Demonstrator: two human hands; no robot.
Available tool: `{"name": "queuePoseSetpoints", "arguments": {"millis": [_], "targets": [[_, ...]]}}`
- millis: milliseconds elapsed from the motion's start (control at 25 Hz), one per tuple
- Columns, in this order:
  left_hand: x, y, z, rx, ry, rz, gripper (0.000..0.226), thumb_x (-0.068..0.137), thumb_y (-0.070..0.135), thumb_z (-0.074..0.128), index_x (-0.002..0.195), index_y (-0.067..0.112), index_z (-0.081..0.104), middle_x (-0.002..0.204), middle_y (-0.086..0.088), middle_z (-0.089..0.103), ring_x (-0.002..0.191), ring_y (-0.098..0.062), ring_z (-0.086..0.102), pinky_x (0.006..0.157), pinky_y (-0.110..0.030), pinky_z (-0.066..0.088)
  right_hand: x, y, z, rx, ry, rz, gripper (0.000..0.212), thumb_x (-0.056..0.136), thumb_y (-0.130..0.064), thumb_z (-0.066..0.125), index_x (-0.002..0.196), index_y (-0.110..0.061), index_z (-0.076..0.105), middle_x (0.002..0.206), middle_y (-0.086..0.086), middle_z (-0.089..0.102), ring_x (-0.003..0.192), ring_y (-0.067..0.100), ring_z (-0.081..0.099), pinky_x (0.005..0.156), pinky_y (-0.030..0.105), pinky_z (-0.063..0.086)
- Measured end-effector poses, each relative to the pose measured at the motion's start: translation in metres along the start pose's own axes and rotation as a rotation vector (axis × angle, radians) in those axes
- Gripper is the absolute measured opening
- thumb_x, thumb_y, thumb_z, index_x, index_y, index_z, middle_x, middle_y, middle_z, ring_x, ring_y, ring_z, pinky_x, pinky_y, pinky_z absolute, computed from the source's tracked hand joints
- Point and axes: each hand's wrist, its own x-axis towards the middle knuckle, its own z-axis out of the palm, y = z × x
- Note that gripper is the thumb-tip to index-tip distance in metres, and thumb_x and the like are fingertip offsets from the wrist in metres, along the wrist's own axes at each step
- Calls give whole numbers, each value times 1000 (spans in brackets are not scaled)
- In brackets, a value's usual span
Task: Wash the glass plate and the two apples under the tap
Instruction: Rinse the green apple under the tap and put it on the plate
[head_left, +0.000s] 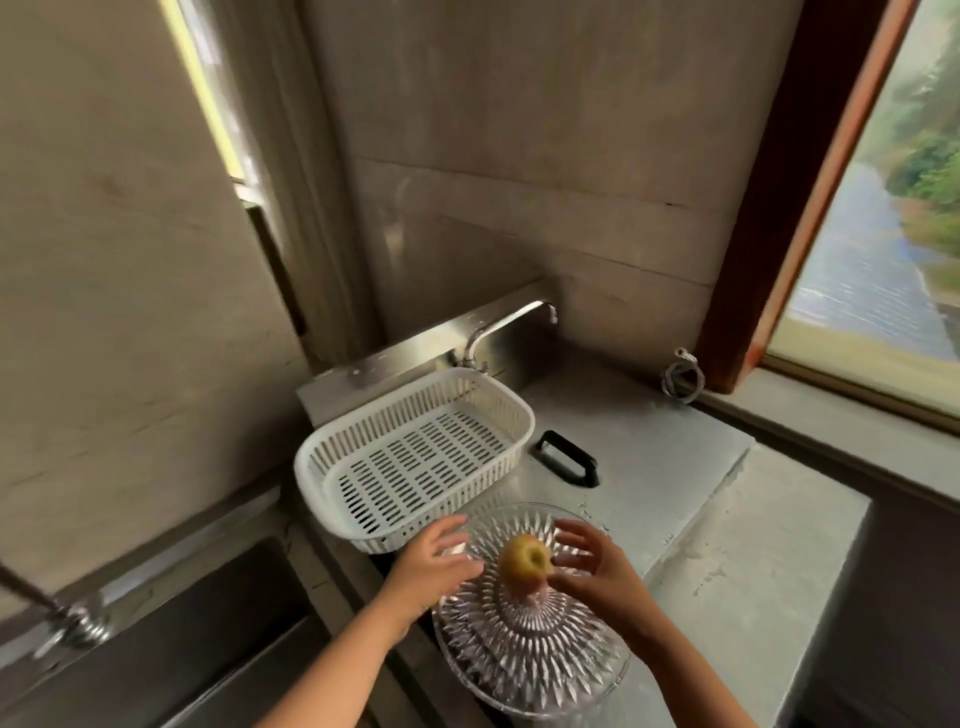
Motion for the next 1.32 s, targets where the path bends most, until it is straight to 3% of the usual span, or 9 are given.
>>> {"name": "queuePoseSetpoints", "arguments": {"millis": [120, 240, 480, 600, 760, 880, 1040, 1200, 1320], "targets": [[-43, 9, -33, -75, 96, 12, 60, 80, 8, 67, 134, 18, 43, 131, -10, 55, 109, -17, 57, 74, -20, 52, -7, -33, 34, -62, -122, -64, 55, 71, 12, 69, 119, -12, 54, 120, 16, 59, 94, 23, 63, 84, 41, 57], [-97, -6, -76, -94, 258, 40, 58, 82, 2, 63, 135, 12, 42, 127, -16, 58, 99, -13, 56, 60, -8, 48, -5, -65, 96, -141, -316, -130, 52, 74, 8, 69, 122, -6, 54, 115, 13, 59, 90, 20, 63, 73, 24, 56], [-234, -78, -159, -180, 683, -55, 44, 85, 7, 60, 127, 13, 49, 123, -12, 62, 94, -13, 59, 67, -9, 47, -17, -98, 262, -288, -719, -247, 41, 78, 1, 68, 117, -8, 58, 106, 9, 61, 78, 14, 61, 65, 16, 50], [-320, -126, -189, -234, 925, -161, 39, 84, 13, 61, 122, 17, 54, 119, -8, 65, 95, -11, 59, 77, -21, 47, -49, -104, 354, -367, -923, -321, 40, 79, 0, 67, 118, -2, 58, 103, 8, 64, 81, 12, 60, 64, 11, 47], [-423, -178, -215, -294, 1188, -265, 39, 84, 8, 61, 122, 10, 55, 118, -15, 66, 92, -12, 57, 64, -11, 46, -108, -112, 463, -408, -1132, -354, 33, 81, -2, 67, 113, -4, 60, 103, 13, 64, 84, 21, 61, 65, 26, 45], [-489, -216, -230, -369, 1338, -327, 39, 84, 3, 59, 123, 4, 53, 114, -20, 64, 82, -16, 57, 61, -19, 42, -154, -112, 541, -435, -1225, -348, 33, 82, -6, 67, 114, -5, 60, 102, 10, 63, 87, 21, 61, 65, 22, 45], [-572, -283, -253, -460, 1491, -423, 40, 86, -3, 56, 125, -5, 48, 104, -19, 60, 72, -16, 54, 50, -17, 40, -219, -92, 647, -474, -1315, -334, 37, 80, -7, 70, 115, -3, 59, 99, 10, 61, 80, 16, 57, 59, 15, 45], [-638, -365, -293, -687, 1552, -498, 40, 89, -2, 48, 129, 0, 43, 131, -29, 50, 101, -34, 55, 67, -33, 41, -281, -52, 746, -548, -1323, -277, 46, 76, -12, 73, 119, -7, 58, 100, 7, 57, 87, 18, 56, 78, 34, 50], [-659, -417, -326, -729, 1585, -580, 46, 86, 12, 60, 129, 12, 44, 135, -16, 48, 115, -30, 52, 84, -40, 44, -321, -27, 804, -574, -1408, -182, 58, 76, -18, 74, 128, -13, 49, 114, 7, 52, 87, 19, 55, 67, 26, 46]]}}
